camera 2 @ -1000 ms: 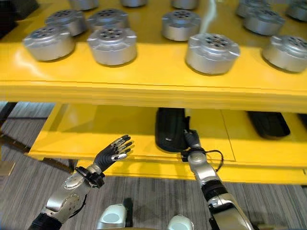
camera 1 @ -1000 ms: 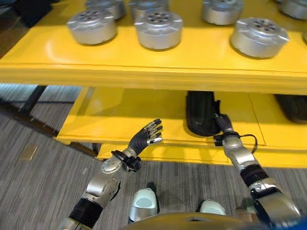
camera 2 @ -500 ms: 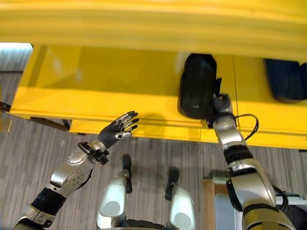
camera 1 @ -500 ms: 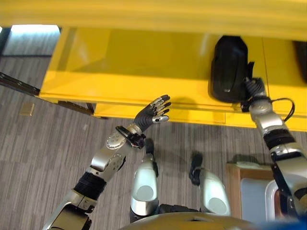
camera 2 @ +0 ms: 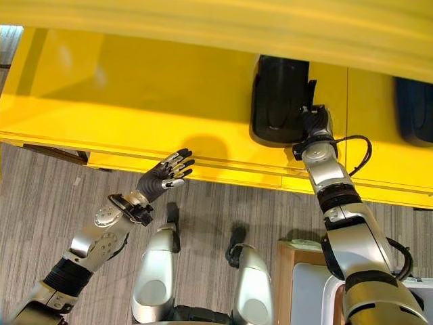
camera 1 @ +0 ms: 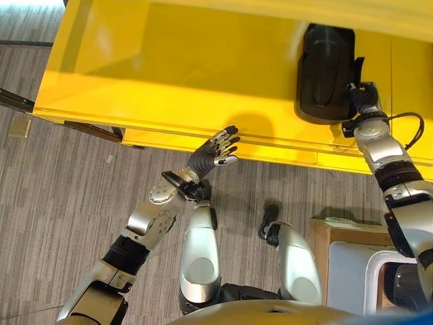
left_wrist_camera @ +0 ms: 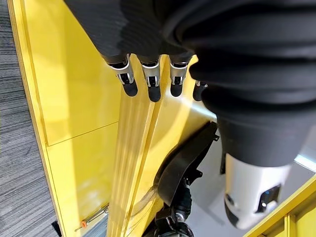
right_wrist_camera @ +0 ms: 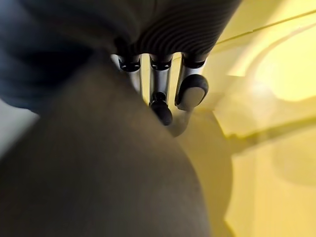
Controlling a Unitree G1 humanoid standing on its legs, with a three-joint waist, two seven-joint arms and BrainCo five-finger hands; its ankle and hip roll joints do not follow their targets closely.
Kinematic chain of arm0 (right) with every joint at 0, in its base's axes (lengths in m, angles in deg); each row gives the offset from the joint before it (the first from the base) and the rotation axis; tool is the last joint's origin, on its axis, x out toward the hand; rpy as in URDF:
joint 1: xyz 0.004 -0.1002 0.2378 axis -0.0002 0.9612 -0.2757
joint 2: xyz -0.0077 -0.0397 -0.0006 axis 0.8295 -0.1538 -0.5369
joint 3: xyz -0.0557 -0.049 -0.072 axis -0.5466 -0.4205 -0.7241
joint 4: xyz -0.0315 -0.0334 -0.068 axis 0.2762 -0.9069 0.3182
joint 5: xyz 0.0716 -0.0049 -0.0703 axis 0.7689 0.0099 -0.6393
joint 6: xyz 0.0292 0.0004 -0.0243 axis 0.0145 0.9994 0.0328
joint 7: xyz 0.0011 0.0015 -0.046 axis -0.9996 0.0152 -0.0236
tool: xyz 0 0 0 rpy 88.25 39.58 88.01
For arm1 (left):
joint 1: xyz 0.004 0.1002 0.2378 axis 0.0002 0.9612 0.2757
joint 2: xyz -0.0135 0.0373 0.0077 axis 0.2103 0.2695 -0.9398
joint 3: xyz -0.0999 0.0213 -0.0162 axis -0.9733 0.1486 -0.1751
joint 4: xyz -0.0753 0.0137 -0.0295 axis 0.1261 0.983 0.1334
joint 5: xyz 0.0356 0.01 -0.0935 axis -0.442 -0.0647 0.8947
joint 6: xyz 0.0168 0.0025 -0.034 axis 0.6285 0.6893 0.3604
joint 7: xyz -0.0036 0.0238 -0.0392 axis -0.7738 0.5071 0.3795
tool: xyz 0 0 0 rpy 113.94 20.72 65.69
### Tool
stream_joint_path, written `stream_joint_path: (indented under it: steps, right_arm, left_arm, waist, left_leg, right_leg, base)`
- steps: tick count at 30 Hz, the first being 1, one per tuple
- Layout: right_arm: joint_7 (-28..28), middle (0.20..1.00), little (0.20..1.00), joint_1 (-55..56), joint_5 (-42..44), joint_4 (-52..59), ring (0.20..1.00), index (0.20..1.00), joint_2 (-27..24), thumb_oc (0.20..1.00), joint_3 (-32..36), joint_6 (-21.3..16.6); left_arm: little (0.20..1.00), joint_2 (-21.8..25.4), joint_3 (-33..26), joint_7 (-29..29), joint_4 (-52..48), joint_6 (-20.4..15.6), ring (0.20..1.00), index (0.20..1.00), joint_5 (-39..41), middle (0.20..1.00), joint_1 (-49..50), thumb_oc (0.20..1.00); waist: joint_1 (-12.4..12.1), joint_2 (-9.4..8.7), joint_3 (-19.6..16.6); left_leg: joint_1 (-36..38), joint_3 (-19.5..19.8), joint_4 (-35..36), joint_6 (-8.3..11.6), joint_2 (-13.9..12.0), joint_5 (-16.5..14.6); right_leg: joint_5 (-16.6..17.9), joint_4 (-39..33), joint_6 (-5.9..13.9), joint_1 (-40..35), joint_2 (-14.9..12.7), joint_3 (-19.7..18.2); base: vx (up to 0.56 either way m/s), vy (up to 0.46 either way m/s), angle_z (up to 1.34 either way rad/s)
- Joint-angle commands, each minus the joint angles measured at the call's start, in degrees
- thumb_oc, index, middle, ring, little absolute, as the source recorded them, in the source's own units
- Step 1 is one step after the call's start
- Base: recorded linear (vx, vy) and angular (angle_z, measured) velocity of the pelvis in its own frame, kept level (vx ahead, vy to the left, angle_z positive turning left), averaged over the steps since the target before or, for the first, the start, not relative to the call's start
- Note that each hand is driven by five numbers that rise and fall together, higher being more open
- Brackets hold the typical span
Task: Move parts from the plastic box to the shelf.
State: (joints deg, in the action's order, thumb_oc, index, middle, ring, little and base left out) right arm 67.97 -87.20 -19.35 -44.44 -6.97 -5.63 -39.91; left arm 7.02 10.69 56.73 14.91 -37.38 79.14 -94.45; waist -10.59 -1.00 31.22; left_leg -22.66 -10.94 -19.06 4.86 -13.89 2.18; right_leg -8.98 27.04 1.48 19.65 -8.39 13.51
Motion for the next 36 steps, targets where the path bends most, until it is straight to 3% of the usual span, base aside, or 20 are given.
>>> stream_joint_path:
  steps: [1,6,7,21,36]
  right_arm:
    - [0.9,0.200,0.200,-4.0,-1.4,0.1,0.200,0.200,-2.2,0.200,-1.8,-2.6]
    - [1.7,0.200,0.200,-6.6,-2.8,-0.3,0.200,0.200,-2.9,0.200,-3.4,-2.2]
    - [1.4,0.200,0.200,-7.5,-1.6,-0.6,0.200,0.200,-3.1,0.200,-3.8,-1.6]
    - [3.4,0.200,0.200,-11.8,0.6,-4.6,0.200,0.200,-2.6,0.200,-4.8,-0.5]
    - [4.6,0.200,0.200,-12.4,1.9,-8.2,0.200,0.200,-4.2,0.200,-5.4,2.3]
  left_arm:
    - [1.000,1.3,0.7,0.1,-4.2,-2.8,1.000,1.000,1.1,1.000,0.0,1.000]
    - [1.000,2.0,0.9,0.4,-4.6,-1.5,1.000,1.000,1.6,1.000,-0.4,1.000]
    - [1.000,2.3,1.1,0.6,-4.7,-1.3,1.000,1.000,1.5,1.000,-0.3,1.000]
    - [1.000,2.5,2.1,-0.6,-4.4,-1.5,1.000,1.000,3.3,1.000,-1.6,1.000]
    - [1.000,3.5,2.9,-0.8,-3.9,-2.1,1.000,1.000,4.5,1.000,-2.2,1.000]
  waist:
    - [-1.5,-1.18,-1.4]
    - [-1.8,-1.32,-1.4]
    - [-1.9,-1.17,-1.4]
    - [-1.8,0.26,-1.4]
    - [-1.3,0.62,-1.4]
  left_leg:
    - [0.1,1.1,-5.4,-2.13,3.9,-6.0]
    - [-2.0,1.3,-7.0,-2.46,4.0,-6.5]
    - [-1.6,1.6,-7.5,-2.15,4.2,-7.9]
    - [-3.2,1.1,-7.4,-2.06,4.3,-7.3]
    - [-3.9,0.5,-7.4,-1.93,4.0,-7.1]
  right_leg:
    - [0.9,3.6,2.59,0.4,-0.6,6.2]
    - [0.5,5.6,2.60,2.6,-0.5,6.1]
    - [-0.6,6.6,3.24,2.4,-0.7,5.6]
    - [-1.3,8.7,3.27,5.2,-1.5,5.8]
    - [-1.4,9.7,3.33,6.5,-1.7,5.8]
  base:
    - [0.00,0.000,0.00]
    - [0.02,-0.024,0.00]
    - [0.06,-0.004,0.01]
    - [0.00,0.001,0.00]
    - [0.00,0.000,0.00]
